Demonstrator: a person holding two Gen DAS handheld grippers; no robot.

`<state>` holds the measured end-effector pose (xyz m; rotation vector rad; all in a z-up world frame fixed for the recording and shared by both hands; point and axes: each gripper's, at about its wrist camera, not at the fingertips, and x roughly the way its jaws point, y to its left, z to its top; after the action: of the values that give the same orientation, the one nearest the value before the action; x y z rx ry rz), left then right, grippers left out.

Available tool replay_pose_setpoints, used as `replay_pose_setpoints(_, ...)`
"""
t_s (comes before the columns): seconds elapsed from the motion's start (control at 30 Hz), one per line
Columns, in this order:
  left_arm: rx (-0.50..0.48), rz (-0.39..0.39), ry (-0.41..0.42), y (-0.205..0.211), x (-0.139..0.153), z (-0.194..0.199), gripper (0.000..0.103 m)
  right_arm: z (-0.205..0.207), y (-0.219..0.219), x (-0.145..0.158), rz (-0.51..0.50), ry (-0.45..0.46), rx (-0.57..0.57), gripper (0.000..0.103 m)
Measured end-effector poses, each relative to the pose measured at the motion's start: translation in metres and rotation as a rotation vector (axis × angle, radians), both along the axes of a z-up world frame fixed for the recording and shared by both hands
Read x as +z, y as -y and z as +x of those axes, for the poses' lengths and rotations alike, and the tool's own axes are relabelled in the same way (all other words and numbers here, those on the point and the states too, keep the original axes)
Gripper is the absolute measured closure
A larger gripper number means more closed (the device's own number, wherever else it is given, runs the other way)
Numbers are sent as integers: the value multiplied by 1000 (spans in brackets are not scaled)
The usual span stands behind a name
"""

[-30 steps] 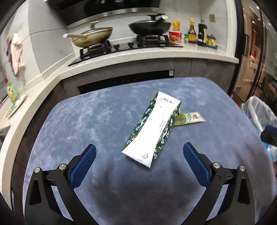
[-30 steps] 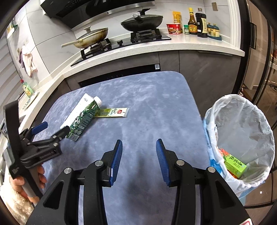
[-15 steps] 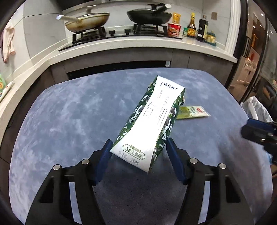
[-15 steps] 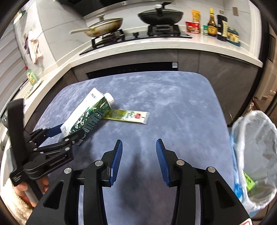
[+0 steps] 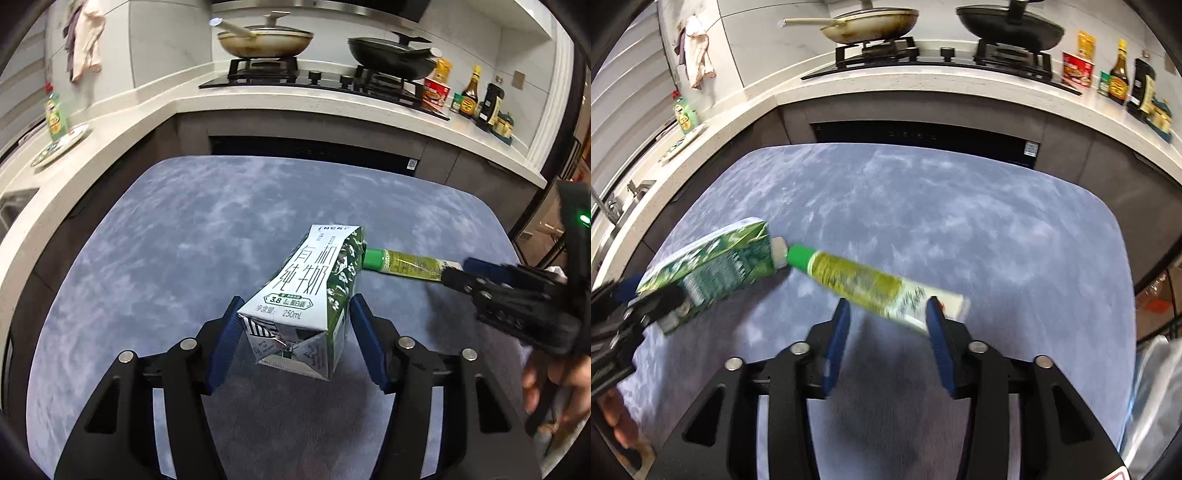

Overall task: Collect trash
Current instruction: 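Grasp the green milk carton with the left gripper while the right gripper grasps the green-capped tube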

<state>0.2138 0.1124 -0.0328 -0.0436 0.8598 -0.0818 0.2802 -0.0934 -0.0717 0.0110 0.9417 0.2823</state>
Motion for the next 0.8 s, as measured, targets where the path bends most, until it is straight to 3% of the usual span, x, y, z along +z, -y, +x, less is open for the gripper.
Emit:
replay_pose_setpoints(0.3,2,-10,-8,2,5,-4,48,39,-3,-18,79,-93,79,48)
replay_pose_setpoints(0.5,-4,-17,-16,3,5,-7,49,15,-13,-18,51,-133,162,48)
replay_pose_setpoints(0.6,-3,-22,-24,4,4,-10,49,-1,-18,-20,37,-130,179,50)
replay_pose_setpoints(0.8,-8,-25,-35,9,3,-16,49,-23,-34,-25,-92,-80,139,67)
